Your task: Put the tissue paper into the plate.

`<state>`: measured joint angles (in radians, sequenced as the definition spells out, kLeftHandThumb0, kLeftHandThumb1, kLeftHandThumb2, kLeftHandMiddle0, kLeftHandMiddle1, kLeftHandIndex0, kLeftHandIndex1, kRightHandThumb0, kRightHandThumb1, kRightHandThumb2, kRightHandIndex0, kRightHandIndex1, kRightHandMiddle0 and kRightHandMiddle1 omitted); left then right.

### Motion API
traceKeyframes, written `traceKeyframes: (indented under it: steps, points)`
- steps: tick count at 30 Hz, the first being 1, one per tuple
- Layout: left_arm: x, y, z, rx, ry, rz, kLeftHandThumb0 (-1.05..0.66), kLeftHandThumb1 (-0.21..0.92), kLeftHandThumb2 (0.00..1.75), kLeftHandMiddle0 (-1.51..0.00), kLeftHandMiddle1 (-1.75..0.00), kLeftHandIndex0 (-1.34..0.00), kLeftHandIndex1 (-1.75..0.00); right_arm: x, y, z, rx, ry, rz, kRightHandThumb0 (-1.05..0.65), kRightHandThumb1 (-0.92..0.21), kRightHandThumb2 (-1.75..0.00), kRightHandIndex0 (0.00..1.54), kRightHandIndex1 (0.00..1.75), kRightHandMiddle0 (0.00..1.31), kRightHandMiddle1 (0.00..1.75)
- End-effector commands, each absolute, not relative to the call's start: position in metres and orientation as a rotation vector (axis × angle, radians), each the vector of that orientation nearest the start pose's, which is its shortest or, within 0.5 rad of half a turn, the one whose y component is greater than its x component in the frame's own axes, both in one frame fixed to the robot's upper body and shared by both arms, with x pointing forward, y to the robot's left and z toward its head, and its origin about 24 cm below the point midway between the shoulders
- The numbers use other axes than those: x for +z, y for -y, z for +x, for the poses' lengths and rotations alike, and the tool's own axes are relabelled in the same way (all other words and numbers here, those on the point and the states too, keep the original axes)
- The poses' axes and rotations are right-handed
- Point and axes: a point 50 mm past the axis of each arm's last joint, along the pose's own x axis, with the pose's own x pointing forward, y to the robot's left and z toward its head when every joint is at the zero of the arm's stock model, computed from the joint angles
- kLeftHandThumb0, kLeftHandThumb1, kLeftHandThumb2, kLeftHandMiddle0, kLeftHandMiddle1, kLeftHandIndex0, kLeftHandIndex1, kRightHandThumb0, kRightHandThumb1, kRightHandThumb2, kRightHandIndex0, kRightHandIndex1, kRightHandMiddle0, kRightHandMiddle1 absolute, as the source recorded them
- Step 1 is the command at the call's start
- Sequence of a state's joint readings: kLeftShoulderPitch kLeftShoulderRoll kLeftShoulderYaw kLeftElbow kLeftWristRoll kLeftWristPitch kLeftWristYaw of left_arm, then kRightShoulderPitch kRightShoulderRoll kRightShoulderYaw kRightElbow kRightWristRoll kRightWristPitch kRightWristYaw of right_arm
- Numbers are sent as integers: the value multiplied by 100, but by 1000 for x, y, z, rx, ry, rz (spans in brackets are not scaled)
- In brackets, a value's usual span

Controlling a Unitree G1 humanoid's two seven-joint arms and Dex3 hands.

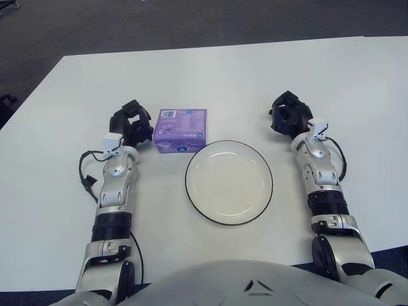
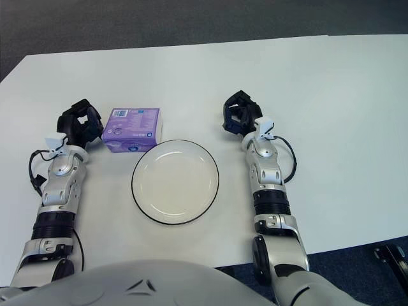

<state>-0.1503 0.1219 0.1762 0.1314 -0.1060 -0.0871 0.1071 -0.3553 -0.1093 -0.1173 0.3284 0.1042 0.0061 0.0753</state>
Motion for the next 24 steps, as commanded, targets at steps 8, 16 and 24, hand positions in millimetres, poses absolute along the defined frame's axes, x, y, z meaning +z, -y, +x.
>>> traceKeyframes:
  steps: [8, 16, 24]
  points:
    - [35, -217, 258, 349, 42, 65, -43, 66, 99, -134, -175, -104, -175, 19, 176, 300, 6, -177, 53, -42, -53, -106, 102, 175, 45, 175]
    - [65, -215, 259, 411, 178, 177, -47, 71, 94, -135, -175, -108, -175, 19, 176, 299, 4, -184, 49, -42, -53, -105, 101, 175, 45, 175]
    - [83, -212, 259, 437, 302, 258, -47, 71, 93, -138, -175, -112, -175, 18, 176, 299, 8, -189, 48, -42, -53, -105, 101, 175, 45, 175]
